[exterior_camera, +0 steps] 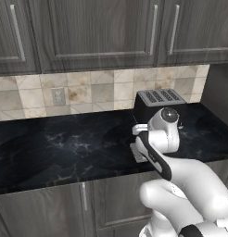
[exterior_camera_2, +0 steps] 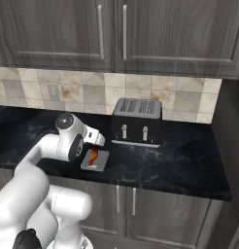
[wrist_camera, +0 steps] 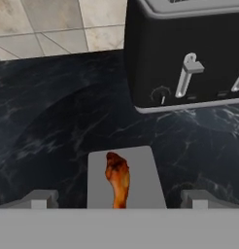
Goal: Take the chicken drumstick from the fridge and place it on the digital scale on the counter by the fridge. Wait a few seconds for a reading, then move it to the plate on the dining counter.
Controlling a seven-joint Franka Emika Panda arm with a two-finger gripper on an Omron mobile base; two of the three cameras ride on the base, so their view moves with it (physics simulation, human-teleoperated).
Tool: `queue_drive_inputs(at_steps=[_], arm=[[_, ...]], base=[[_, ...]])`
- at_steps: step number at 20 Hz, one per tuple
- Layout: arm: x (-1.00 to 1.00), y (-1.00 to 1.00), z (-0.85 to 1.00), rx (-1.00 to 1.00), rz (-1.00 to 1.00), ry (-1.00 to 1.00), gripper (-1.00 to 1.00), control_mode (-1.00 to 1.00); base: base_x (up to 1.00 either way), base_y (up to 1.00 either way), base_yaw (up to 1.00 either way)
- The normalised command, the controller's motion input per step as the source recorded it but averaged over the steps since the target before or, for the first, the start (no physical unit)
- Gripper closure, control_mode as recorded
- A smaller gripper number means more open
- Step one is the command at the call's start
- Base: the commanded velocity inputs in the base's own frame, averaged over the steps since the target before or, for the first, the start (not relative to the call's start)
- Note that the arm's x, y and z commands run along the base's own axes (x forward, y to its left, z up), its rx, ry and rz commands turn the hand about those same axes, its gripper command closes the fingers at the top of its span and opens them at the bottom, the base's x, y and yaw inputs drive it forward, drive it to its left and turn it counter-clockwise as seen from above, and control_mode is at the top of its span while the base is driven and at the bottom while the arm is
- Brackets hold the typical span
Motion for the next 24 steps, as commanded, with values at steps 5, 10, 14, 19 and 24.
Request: queue_drive_inputs(at_steps=[5,10,14,19,24], arm=[[0.0,0.0,0.0,0.0,0.0,0.03,-1.0,-1.0],[0.0,0.0,0.0,0.0,0.0,0.04,-1.0,-1.0],[0.0,0.0,0.0,0.0,0.0,0.04,-1.0,-1.0],[0.0,0.0,0.0,0.0,0.0,0.04,-1.0,-1.0],[0.0,0.0,0.0,0.0,0.0,0.05,-1.0,-1.0]], base=[[0.0,0.0,0.0],[0.0,0.0,0.0],[0.0,0.0,0.0],[0.0,0.0,0.0],[0.0,0.0,0.0]])
